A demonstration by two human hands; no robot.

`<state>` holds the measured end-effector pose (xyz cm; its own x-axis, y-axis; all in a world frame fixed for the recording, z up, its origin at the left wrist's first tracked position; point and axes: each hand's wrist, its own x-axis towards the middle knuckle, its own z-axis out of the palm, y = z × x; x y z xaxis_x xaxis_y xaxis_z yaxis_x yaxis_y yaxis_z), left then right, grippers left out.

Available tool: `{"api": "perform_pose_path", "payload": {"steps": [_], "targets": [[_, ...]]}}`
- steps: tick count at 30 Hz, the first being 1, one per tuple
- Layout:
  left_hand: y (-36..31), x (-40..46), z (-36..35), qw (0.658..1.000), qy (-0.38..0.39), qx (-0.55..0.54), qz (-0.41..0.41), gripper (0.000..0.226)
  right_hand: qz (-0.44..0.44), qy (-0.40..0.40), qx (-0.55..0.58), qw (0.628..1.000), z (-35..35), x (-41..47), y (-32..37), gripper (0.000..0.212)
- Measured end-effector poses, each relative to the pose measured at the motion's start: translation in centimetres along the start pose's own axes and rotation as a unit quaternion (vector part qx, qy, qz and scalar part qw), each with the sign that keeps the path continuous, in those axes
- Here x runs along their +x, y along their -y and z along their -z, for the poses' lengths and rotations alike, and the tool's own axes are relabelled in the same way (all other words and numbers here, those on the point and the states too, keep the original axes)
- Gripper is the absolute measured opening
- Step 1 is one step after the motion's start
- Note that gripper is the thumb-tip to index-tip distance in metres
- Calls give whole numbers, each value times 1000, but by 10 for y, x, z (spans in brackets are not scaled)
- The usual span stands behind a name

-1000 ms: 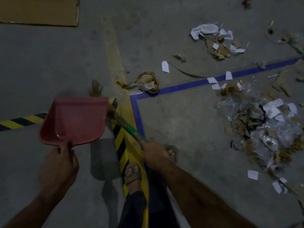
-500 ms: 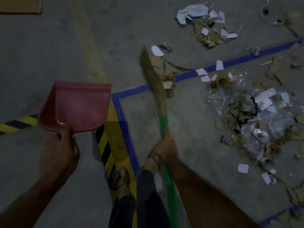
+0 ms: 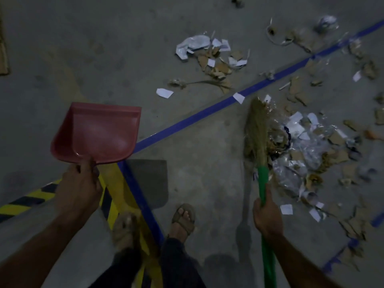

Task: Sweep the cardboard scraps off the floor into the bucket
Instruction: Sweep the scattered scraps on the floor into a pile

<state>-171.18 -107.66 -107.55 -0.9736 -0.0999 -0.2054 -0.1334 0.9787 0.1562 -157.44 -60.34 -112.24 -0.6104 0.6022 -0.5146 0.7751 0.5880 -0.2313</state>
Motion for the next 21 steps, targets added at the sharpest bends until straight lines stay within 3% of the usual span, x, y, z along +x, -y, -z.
{"api": "perform_pose_path", "payload": {"steps": [3, 10, 13, 15, 18, 21], "targets": [[6, 14, 10, 1000, -6, 1, 0, 35, 34, -10, -8, 999, 11, -22, 2, 69], [48, 51, 40, 999, -21, 28, 30, 37, 150, 76, -32, 985, -15, -99, 63, 68], [87, 71, 67, 999, -7, 32, 44, 37, 267, 144, -156, 940, -71, -137, 116, 53], [106, 79, 75, 999, -1, 29, 42, 37, 312, 167, -207, 912, -103, -151, 161, 67], [131, 95, 86, 999, 16, 44, 27, 36, 301, 297, -258, 869, -131, -159, 248, 71], [153, 111, 89, 998, 33, 57, 10, 35, 278, 281, -262, 881, -163, -152, 310, 66]]}}
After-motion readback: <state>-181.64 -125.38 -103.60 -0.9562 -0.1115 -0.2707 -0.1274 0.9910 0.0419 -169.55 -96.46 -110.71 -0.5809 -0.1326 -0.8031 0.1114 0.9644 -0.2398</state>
